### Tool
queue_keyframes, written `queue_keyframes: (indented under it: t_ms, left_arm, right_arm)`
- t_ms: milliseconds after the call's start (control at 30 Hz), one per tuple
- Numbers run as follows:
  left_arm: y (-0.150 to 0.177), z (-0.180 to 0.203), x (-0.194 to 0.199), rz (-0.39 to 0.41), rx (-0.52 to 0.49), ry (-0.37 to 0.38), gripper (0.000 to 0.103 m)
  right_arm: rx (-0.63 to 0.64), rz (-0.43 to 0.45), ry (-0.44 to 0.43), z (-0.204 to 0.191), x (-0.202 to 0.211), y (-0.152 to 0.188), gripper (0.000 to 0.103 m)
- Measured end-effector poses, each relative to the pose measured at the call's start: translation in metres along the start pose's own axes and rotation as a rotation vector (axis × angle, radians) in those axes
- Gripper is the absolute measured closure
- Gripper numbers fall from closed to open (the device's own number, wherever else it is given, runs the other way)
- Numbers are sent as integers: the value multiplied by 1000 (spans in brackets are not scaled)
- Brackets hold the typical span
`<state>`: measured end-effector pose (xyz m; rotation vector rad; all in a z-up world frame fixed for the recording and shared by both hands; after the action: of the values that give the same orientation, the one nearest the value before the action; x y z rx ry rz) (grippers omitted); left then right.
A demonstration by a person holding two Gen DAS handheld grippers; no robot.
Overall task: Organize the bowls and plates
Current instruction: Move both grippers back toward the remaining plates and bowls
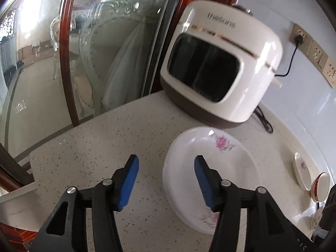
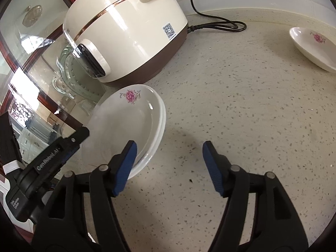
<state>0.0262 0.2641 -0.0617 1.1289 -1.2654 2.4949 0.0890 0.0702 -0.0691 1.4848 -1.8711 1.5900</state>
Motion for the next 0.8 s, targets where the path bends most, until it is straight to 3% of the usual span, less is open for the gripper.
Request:
queue_keyframes:
  t_ms: [233, 400, 467, 800]
  left_arm:
    - [7, 44, 18, 61, -118, 82, 33]
    - [15, 79, 23, 34, -204, 132, 29]
    - [20, 99, 22, -4, -238, 164, 25]
    - [49, 201, 17, -37, -459, 266, 24]
  right_arm:
    - [-17, 55, 11, 10, 28, -10, 28]
    - [-30, 108, 34, 28, 54, -22, 26]
    - [-45, 131, 52, 41, 64, -30, 25]
    - [-183, 223, 188, 131, 103, -63, 21]
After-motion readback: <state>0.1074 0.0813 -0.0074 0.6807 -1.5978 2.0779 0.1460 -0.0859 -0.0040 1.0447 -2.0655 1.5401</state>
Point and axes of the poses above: each gripper's, at about its wrist camera, not at the fingertips, and x roughly against the way its jaws point, z to its right, y to its underside, the point moved 8 cm from there along -x, roughly the way its jaws point, and after that the axes turned 8 degrees about x, right-handed, at the moved point
